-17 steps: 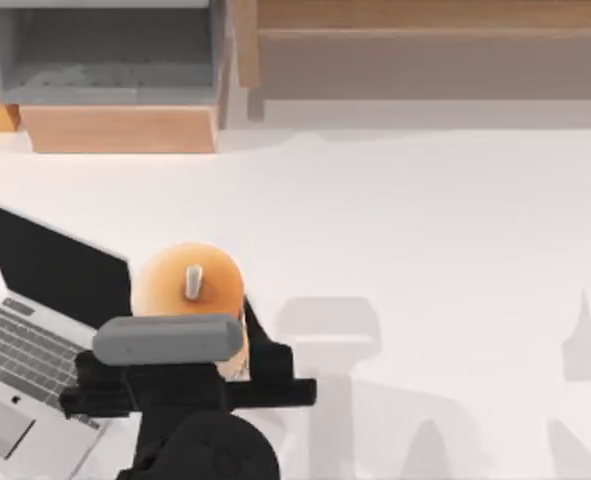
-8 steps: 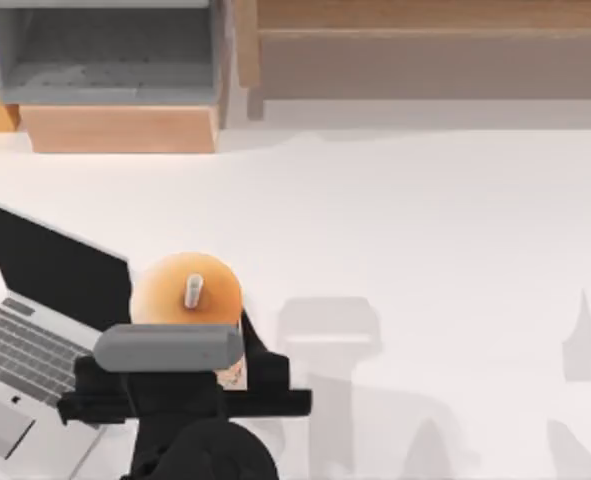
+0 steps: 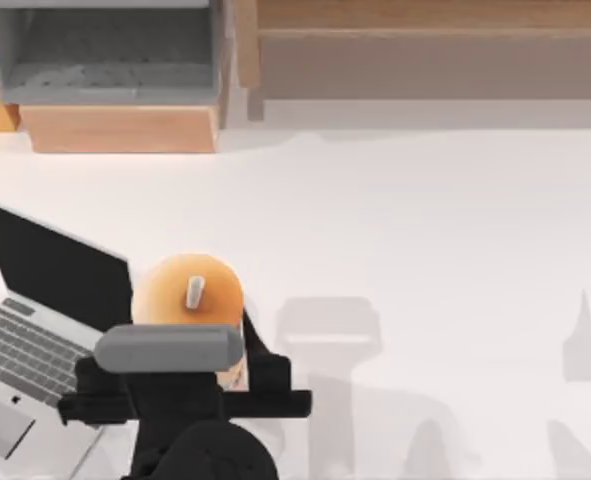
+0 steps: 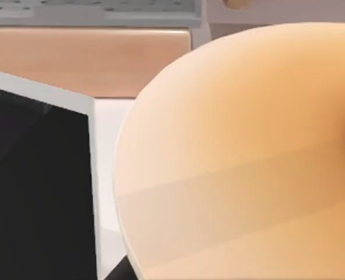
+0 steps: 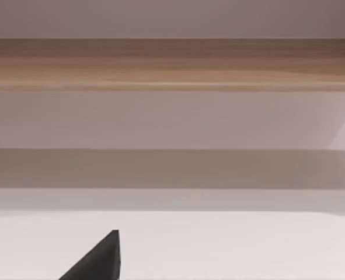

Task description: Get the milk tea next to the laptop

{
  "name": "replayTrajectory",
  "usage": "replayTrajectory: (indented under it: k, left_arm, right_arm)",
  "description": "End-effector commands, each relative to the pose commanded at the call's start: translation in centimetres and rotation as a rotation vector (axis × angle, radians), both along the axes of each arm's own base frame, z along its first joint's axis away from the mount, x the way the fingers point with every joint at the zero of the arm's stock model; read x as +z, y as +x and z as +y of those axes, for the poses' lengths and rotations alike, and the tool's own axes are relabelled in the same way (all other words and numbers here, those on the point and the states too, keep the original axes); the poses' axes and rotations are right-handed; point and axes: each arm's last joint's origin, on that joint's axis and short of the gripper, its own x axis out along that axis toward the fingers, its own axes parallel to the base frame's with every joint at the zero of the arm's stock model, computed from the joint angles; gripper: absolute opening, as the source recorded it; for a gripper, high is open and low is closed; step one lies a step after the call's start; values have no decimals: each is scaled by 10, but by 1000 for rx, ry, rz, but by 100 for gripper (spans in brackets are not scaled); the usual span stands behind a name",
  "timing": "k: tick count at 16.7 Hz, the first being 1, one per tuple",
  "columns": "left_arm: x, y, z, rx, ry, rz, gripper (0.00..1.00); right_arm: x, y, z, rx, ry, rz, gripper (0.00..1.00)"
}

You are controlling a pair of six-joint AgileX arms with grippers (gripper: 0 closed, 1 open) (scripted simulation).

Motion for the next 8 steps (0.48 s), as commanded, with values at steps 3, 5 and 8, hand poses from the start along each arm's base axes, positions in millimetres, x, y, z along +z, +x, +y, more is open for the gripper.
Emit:
replayTrajectory:
  k: [3, 5, 8]
  left_arm:
    - [0, 0, 0, 0, 0, 0, 100]
    - [0, 0, 0, 0, 0, 0, 100]
    - [0, 0, 0, 0, 0, 0, 100]
  right_arm:
    - [0, 0, 0, 0, 0, 0, 100]
    - [0, 0, 0, 0, 0, 0, 100]
    - [0, 0, 0, 0, 0, 0, 100]
